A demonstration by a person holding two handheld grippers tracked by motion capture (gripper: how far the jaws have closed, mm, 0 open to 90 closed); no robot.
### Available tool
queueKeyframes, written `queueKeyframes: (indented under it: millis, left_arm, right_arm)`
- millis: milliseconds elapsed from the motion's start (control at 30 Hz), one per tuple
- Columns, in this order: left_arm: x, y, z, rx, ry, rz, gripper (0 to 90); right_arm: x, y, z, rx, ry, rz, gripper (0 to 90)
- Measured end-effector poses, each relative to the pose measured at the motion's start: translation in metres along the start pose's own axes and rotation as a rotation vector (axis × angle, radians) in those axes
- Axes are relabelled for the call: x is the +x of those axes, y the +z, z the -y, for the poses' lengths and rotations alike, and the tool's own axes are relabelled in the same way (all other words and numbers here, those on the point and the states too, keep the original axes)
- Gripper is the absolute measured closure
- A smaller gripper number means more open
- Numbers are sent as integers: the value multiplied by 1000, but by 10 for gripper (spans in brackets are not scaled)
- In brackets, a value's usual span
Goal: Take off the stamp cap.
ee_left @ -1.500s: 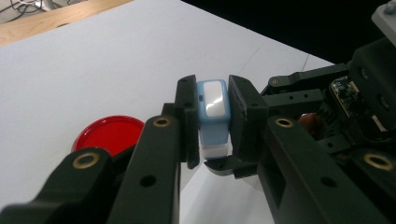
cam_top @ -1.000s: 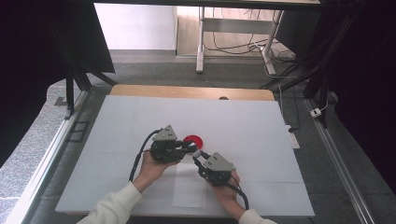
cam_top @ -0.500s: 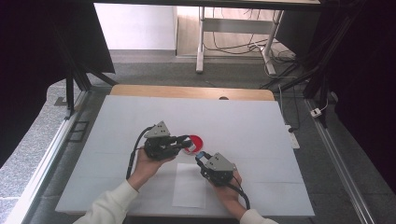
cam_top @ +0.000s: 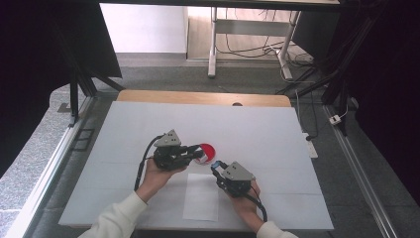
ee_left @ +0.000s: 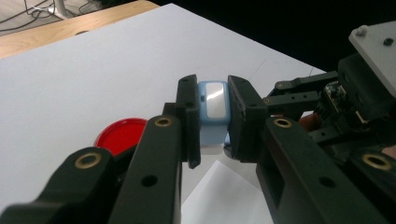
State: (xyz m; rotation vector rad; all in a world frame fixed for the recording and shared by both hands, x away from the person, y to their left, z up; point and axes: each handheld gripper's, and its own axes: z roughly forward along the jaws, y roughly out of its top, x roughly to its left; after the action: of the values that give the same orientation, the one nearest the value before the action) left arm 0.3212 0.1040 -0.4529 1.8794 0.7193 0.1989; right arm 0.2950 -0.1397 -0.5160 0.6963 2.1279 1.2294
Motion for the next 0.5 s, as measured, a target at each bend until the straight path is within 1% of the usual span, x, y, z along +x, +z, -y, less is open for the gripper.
queueKeyframes:
  millis: [167,367,500]
  left_arm:
    - [1,1,0,6,-2,5,757]
    - [1,1,1,12,0,7,756]
    - [3,1,1,13,1,5,756]
  right_arm:
    - [-8,-5,3,4,20,-11,661]
    - [-17,-13,6,-4,25,-34,661]
    - [-24,-22,9,0,34,-36,661]
